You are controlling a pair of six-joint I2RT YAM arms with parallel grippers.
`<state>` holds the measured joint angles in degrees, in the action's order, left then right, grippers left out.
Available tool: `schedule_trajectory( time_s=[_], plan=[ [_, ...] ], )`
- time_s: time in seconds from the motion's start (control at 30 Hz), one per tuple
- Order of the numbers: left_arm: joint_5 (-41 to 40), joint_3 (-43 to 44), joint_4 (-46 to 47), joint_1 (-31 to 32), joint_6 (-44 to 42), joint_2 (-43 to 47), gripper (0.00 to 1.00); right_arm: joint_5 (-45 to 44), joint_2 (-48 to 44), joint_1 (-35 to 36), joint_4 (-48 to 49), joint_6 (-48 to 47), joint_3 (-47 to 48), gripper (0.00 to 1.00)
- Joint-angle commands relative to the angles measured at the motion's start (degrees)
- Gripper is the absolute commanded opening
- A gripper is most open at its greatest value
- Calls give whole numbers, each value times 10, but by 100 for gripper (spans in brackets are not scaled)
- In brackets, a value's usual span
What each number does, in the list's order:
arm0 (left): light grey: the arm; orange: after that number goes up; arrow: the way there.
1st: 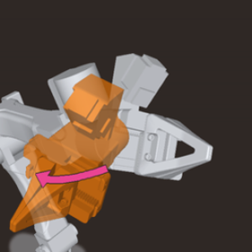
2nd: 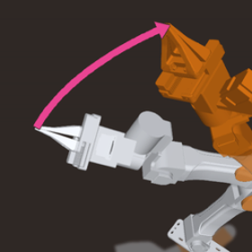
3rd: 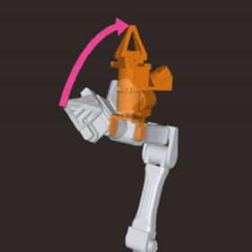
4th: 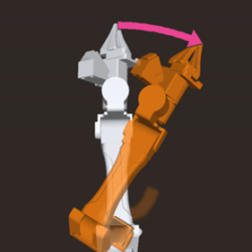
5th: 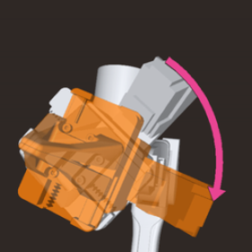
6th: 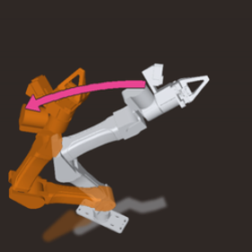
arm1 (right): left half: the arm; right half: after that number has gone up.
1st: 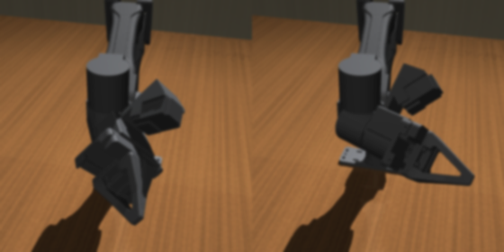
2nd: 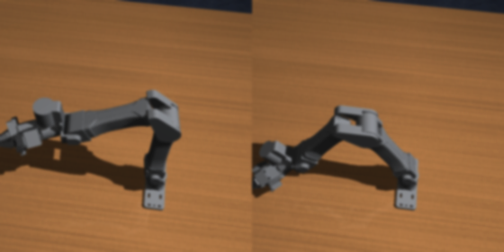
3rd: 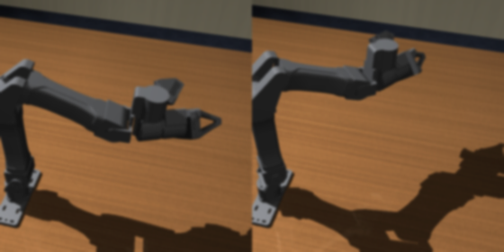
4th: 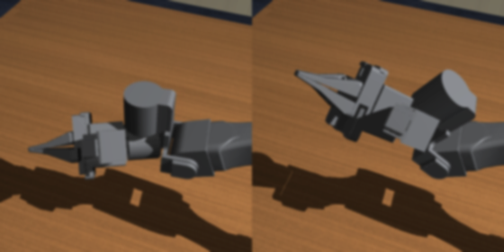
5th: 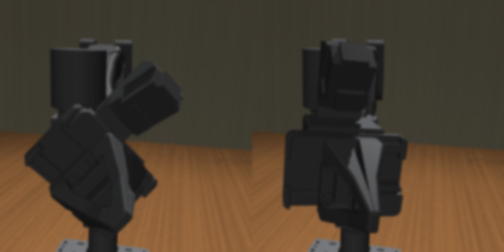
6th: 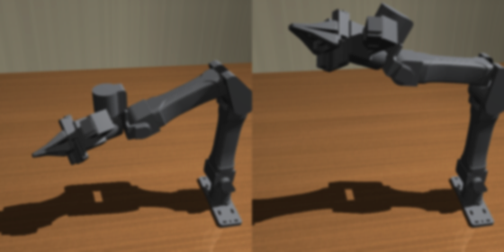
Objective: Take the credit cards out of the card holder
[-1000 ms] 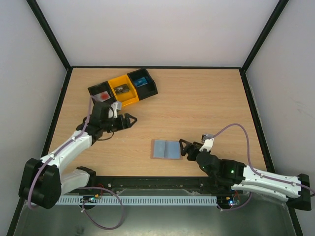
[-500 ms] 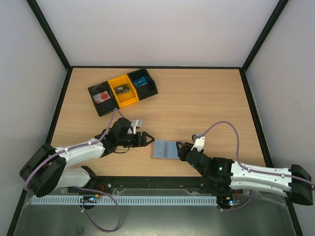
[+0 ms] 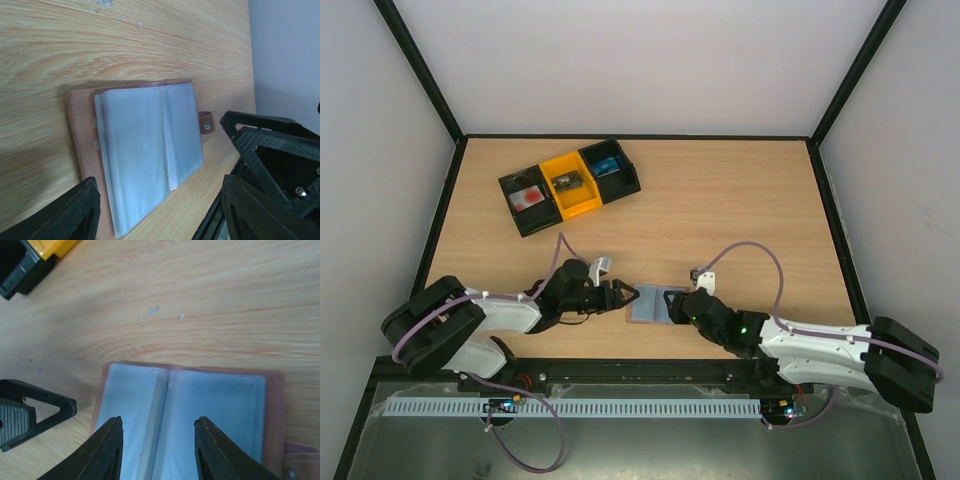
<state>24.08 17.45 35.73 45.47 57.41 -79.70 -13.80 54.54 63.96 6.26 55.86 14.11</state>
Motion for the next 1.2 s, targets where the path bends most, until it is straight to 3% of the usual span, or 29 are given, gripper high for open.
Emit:
schedule_trajectory(
  time_s=[0.0,0.1,0.3,0.53,0.83,1.03,1.17],
  plan=[
    [-25,-33,104,5,43,-6,67,54,53,-11,67,-12,18,38],
    [-28,-58,148,8,62,-3,66,74,89,-25,84,-7,26,35],
    [-37,-55,127,13,54,4,66,91,136,-33,103,-3,34,32],
    [-54,-63,140,16,70,-1,65,104,171,-39,125,-15,35,19],
    [-51,-53,157,28,77,-26,65,130,222,-39,150,-13,30,14],
    [-33,-50,199,34,101,-64,66,131,217,-40,155,6,8,2],
    [-34,-50,202,36,102,-71,69,127,212,-40,160,8,-2,2]
  ],
)
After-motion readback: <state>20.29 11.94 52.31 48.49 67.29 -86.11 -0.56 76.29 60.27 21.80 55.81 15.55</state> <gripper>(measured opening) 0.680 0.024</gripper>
